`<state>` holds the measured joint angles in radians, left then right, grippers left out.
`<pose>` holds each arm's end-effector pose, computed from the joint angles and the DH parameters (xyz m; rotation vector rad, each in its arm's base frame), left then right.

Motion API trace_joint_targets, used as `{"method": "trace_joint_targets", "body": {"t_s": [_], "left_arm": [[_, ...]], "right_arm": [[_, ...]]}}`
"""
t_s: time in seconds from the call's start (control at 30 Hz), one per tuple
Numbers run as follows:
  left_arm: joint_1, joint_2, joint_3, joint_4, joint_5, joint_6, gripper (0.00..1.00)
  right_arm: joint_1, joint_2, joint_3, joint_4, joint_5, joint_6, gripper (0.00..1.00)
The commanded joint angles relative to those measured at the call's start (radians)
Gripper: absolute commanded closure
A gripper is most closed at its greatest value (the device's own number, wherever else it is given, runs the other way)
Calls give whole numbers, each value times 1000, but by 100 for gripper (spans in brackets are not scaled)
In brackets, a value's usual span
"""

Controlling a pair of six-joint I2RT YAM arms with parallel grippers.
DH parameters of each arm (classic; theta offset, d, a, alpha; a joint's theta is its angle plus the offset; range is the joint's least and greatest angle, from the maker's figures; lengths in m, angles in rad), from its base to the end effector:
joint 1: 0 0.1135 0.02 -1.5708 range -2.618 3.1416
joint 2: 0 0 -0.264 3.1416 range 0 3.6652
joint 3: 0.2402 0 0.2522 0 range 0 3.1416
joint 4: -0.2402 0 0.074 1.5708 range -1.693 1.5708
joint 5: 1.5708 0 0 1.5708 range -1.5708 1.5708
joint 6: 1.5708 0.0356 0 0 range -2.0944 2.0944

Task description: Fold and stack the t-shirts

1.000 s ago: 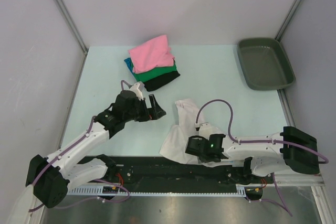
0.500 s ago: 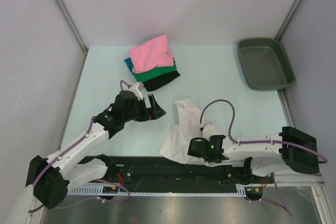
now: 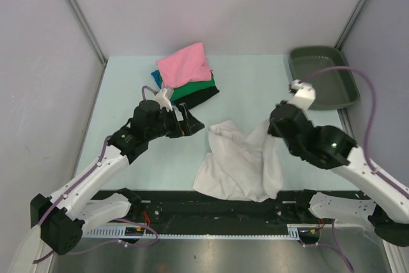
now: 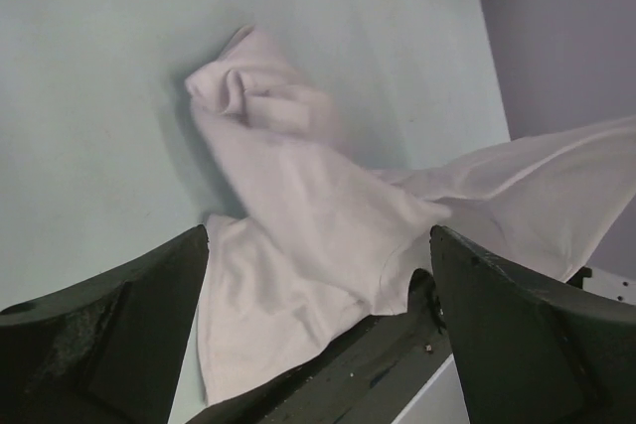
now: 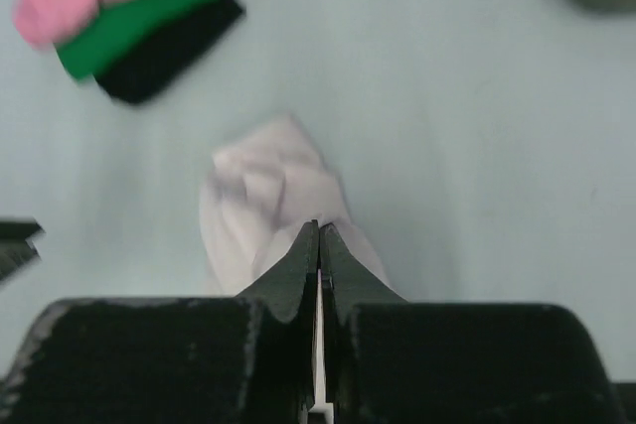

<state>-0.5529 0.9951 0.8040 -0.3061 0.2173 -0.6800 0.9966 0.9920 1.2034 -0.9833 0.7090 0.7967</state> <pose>0.1864 -0.1240 0.2954 0.0028 2.2059 -0.9533 0.1145 0.1343 0.3741 0.1175 2.1326 0.2084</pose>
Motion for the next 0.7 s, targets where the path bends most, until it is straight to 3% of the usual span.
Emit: {"method": "trace_joint_targets", "body": {"t_s": [0.0,0.17,0.3,0.47,0.67], "left_arm": [[5,22,84,33,80,10,4],[-7,74,135,55,93,11,6],[-25,141,184,70,65,13,6],[-117,285,291,88,27,28,7],[-229,627,469,85,36,62,9]], "right_arm": [[-131,-24,195,1,130,-266,100],[-208,-36,349,-47,243,-301,100],[-327,-87,377,-55,317,-298,100],[-493,-101,322,-49,198,-274,100],[-637,-131,252,-5,57,-278,100]]}}
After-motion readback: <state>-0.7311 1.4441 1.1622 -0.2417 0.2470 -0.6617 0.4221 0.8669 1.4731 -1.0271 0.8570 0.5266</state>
